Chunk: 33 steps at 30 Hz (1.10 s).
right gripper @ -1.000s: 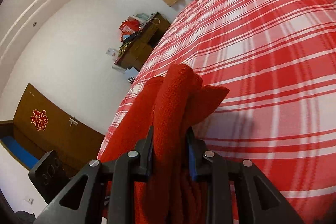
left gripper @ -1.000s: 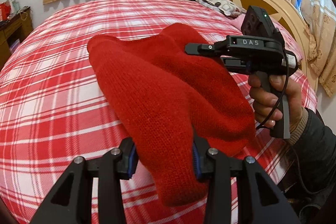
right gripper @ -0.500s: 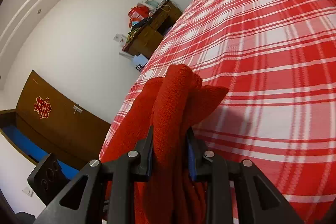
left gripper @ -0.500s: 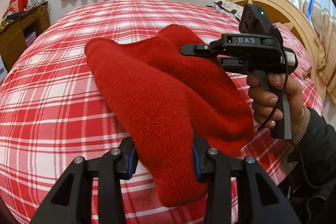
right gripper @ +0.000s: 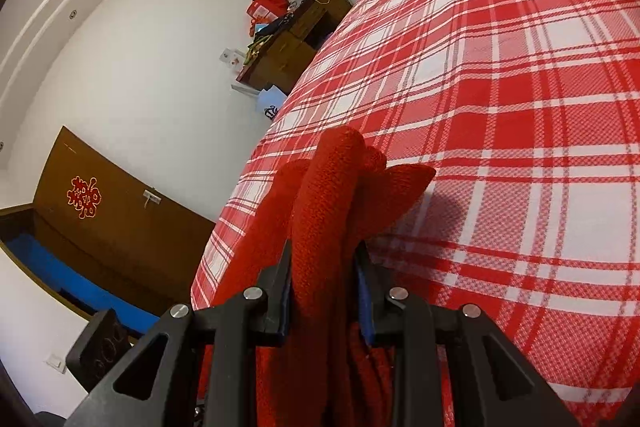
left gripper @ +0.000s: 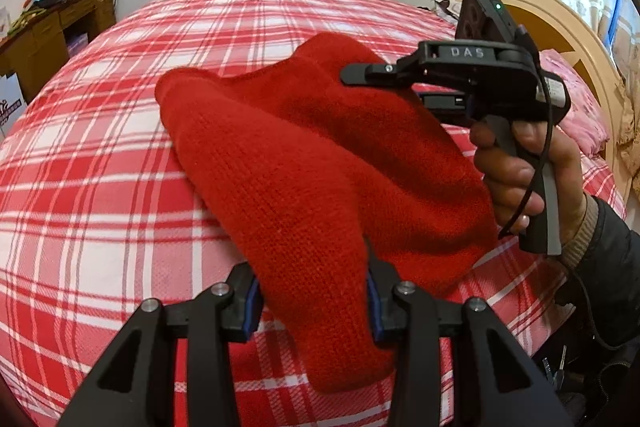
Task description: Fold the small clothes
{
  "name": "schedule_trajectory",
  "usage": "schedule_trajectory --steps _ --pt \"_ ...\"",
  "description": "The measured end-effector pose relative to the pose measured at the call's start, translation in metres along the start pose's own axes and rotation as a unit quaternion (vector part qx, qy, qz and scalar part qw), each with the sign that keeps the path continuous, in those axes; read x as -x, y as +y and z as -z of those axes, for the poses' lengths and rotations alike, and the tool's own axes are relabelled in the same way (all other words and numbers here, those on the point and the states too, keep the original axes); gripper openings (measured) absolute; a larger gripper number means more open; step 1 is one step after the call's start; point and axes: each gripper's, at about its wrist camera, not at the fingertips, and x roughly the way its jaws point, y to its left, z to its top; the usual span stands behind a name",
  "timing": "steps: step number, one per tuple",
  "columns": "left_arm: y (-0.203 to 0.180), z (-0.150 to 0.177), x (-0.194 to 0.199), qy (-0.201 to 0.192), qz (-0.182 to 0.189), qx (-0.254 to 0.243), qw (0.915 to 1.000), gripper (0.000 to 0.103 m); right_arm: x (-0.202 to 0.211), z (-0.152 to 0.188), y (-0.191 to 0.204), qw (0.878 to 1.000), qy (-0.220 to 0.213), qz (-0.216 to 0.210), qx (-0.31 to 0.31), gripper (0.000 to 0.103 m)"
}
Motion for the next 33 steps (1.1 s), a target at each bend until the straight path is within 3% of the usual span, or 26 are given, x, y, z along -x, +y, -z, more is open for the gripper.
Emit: schedule_trajectory --steps 8,21,33 --pt "0.006 0.009 -0.002 0.002 0.005 0.009 0.9999 0.042 -0.003 0.003 -0.001 1.000 0.006 -0.006 -0.001 0.027" --pt "0.015 0.024 -0.004 -0.012 0.023 0.028 0.9993 0.045 -0.008 0.004 -0.017 0.999 0.005 0.024 -0.021 0.027" --pt "0.011 0.039 -0.002 -0.011 0.011 0.037 0.9992 0.063 -0.006 0.009 -0.034 0.999 0.006 0.025 -0.030 0.028"
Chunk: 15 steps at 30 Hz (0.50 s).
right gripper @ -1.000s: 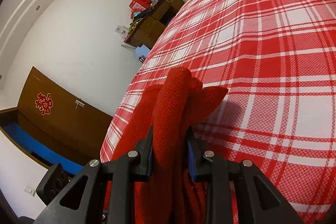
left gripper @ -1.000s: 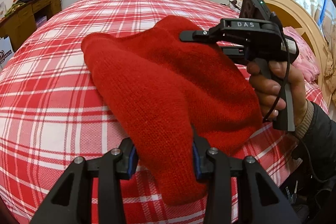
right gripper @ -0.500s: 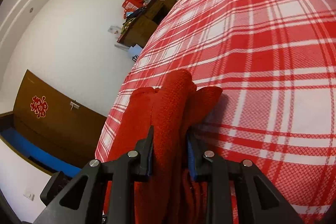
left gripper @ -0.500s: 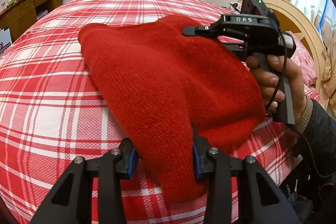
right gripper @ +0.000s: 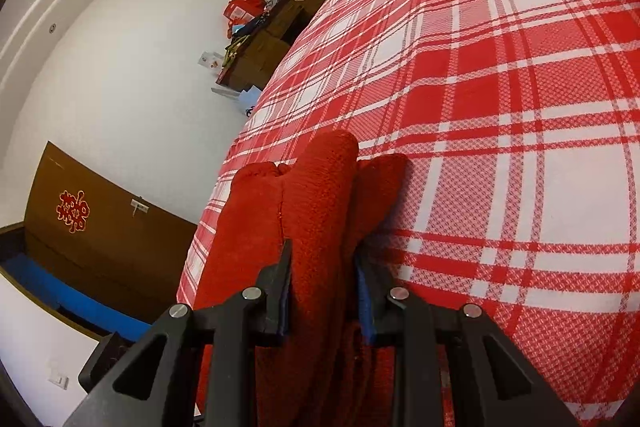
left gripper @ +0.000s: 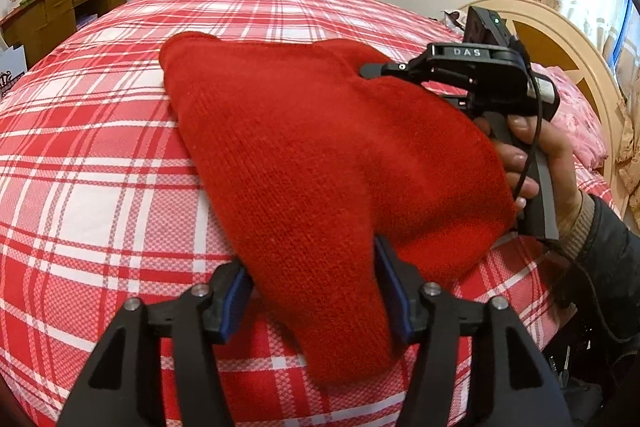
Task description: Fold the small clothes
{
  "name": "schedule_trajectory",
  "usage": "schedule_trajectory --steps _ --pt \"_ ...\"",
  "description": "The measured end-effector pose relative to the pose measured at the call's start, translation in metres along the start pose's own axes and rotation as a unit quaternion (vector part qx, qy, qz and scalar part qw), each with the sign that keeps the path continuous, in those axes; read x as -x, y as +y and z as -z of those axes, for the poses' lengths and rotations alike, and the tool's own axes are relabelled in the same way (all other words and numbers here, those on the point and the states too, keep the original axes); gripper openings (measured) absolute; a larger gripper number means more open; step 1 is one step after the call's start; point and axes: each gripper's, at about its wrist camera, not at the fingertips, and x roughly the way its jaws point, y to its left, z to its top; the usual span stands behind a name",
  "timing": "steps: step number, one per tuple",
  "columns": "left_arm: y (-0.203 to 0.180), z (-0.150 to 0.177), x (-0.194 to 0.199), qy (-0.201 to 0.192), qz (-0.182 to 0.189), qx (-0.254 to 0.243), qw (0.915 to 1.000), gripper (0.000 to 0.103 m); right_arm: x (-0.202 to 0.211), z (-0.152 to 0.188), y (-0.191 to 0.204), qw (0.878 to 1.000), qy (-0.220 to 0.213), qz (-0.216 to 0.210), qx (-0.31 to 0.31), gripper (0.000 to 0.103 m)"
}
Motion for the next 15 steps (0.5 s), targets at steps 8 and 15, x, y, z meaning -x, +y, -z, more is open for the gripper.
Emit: schedule_trajectory --steps 8,15 --pt "-0.003 0.005 0.004 0.002 -0.015 0.003 0.9999 0.074 0.002 0.004 0.001 1.000 0.000 0.017 0.006 0.030" --pt "0.000 0.006 0.015 0.009 -0.020 0.006 0.9997 0.075 0.000 0.004 0.007 0.999 0.002 0.038 0.017 0.032"
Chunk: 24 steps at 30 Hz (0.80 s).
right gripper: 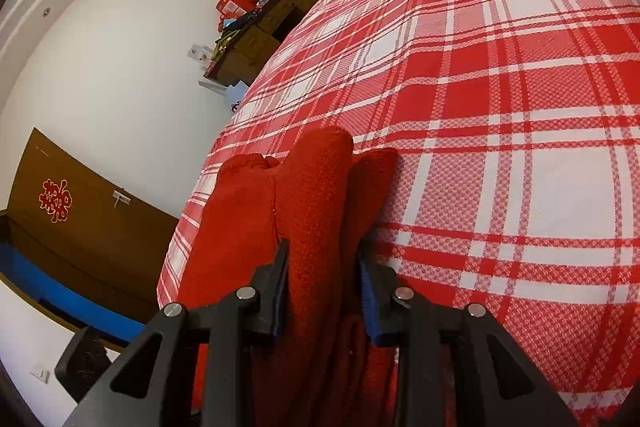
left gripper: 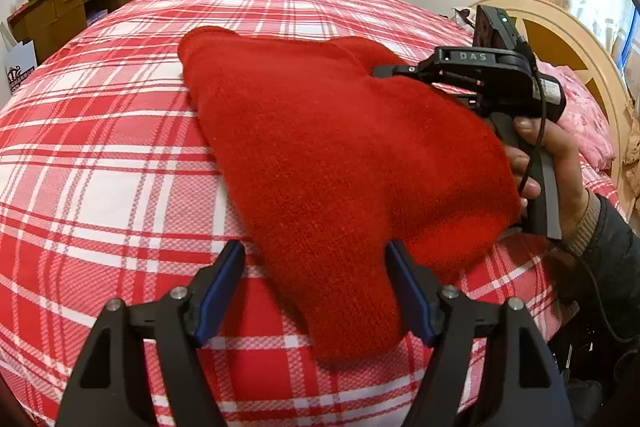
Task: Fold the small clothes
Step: 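Open the right tool and release the folded bundle onto the bed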
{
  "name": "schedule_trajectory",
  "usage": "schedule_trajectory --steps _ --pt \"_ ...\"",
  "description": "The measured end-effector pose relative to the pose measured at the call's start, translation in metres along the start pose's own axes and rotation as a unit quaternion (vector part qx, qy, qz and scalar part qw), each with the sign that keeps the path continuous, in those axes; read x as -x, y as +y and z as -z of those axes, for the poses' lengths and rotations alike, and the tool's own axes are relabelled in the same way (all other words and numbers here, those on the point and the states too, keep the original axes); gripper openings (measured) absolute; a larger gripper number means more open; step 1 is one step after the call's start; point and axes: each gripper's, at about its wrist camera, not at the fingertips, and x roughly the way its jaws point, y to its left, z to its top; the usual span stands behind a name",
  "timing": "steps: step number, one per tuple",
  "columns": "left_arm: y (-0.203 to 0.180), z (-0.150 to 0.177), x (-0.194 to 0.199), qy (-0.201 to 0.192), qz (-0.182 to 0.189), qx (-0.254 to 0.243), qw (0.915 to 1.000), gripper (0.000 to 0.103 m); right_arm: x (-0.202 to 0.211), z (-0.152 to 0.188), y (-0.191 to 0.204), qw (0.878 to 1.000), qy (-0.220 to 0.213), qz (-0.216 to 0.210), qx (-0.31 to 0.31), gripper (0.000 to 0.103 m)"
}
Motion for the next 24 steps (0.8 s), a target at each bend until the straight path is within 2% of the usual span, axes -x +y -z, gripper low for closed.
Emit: schedule_trajectory --steps 6,9,10,14,16,18,20,24 --pt "-0.002 0.003 0.011 0.003 -0.014 -0.012 0.9998 0.077 0.001 0.000 -0.004 1.000 0.002 -0.001 -0.004 0.032" --pt "-0.001 0.005 0.013 0.004 -0.016 -0.010 0.9998 0.077 0.006 0.001 -0.005 1.000 -0.001 0.004 -0.003 0.036" --pt "0.000 0.005 0.013 0.007 -0.019 -0.007 0.9998 0.077 0.011 0.003 -0.005 1.000 -0.005 0.011 0.004 0.039" --pt "0.001 0.000 0.019 0.004 -0.024 -0.011 0.9997 0.077 0.041 0.010 0.004 0.997 -0.047 0.042 0.036 0.040" --pt "0.003 -0.005 0.025 -0.008 -0.032 -0.016 0.9993 0.077 0.058 0.012 0.009 0.996 -0.068 0.033 0.041 0.041" --pt "0.007 -0.010 0.035 -0.025 -0.038 -0.012 0.9989 0.079 0.074 0.014 0.017 0.995 -0.087 0.015 0.044 0.048" --pt "0.012 -0.016 0.040 -0.042 -0.045 -0.004 0.9981 0.087 0.082 0.018 0.029 0.994 -0.095 -0.008 0.055 0.052" --pt "0.021 -0.028 0.040 -0.073 -0.062 0.011 0.9954 0.089 0.077 0.031 0.062 0.992 -0.074 -0.039 0.098 0.053"
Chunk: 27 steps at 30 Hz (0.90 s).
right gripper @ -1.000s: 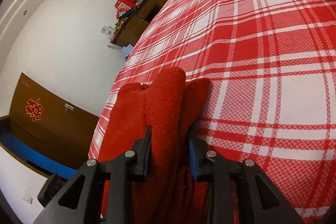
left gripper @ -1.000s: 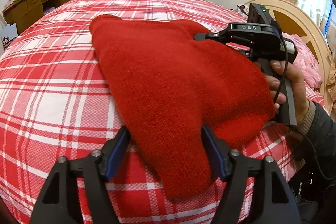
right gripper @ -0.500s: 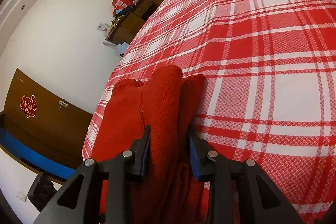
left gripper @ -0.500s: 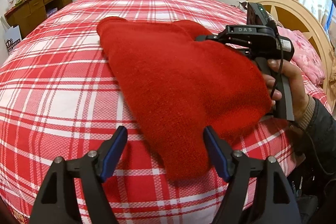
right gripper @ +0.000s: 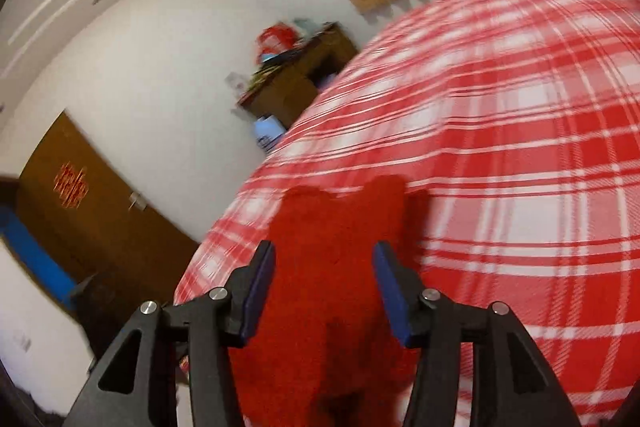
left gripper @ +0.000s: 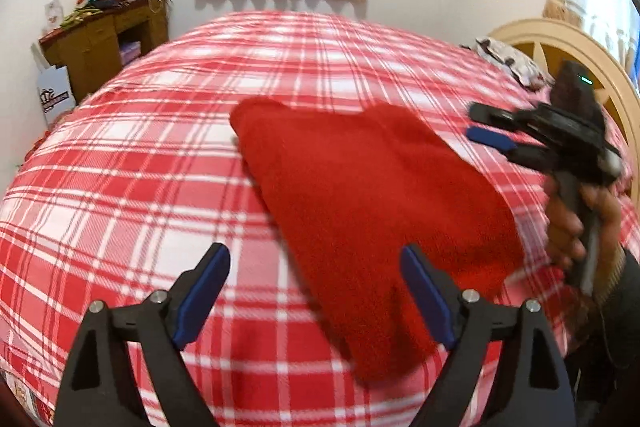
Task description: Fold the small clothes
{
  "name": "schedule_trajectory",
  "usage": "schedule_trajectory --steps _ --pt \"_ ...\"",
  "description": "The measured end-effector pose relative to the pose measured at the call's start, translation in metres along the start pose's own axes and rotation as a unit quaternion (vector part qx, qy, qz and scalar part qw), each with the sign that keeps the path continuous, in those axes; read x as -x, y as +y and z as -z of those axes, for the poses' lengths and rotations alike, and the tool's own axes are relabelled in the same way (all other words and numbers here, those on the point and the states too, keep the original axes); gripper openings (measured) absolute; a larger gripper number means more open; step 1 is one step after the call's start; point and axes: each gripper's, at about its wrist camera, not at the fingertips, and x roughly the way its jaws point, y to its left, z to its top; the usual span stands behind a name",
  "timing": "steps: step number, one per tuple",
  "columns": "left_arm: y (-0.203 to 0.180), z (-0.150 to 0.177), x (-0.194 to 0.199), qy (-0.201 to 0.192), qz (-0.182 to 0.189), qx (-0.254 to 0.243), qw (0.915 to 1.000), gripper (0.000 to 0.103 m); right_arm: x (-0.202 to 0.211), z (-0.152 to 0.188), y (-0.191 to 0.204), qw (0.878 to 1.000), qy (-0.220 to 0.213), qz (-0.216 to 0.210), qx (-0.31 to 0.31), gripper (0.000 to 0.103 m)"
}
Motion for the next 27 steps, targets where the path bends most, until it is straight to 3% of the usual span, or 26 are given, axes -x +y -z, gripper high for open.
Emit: schedule_trajectory --steps 3,6,9,10,14,18,21,27 --pt "0.003 -0.007 -0.013 -0.006 -0.004 0.024 0.9997 0.089 -0.014 0.011 0.011 0.999 0.034 -0.025 0.015 0.053" --pt "0.003 -0.009 -0.029 -0.003 -0.008 0.037 0.9993 0.089 -0.031 0.023 -0.005 0.998 0.064 0.015 -0.007 0.053" --pt "0.002 -0.003 -0.042 0.010 -0.019 0.034 0.9992 0.092 -0.032 0.028 -0.019 0.998 0.061 -0.002 -0.032 0.053" --pt "0.002 0.000 -0.046 0.010 -0.029 0.029 0.9991 0.098 -0.032 0.029 -0.020 0.997 0.062 -0.005 -0.038 0.053" --pt "0.009 0.011 -0.050 0.008 -0.032 0.045 0.9984 0.103 -0.026 0.028 -0.009 0.997 0.061 0.026 -0.029 0.053" --pt "0.011 0.010 -0.036 0.009 -0.031 0.060 0.9977 0.103 0.005 0.029 0.020 0.995 0.013 0.095 0.003 0.056" --pt "0.003 0.006 -0.014 -0.011 -0.055 0.043 0.9975 0.103 0.035 0.031 0.046 0.984 -0.049 0.167 0.041 0.063" --pt "-0.019 -0.012 0.037 -0.084 -0.055 0.013 0.9948 0.103 0.080 0.033 0.084 0.968 -0.120 0.209 0.072 0.068"
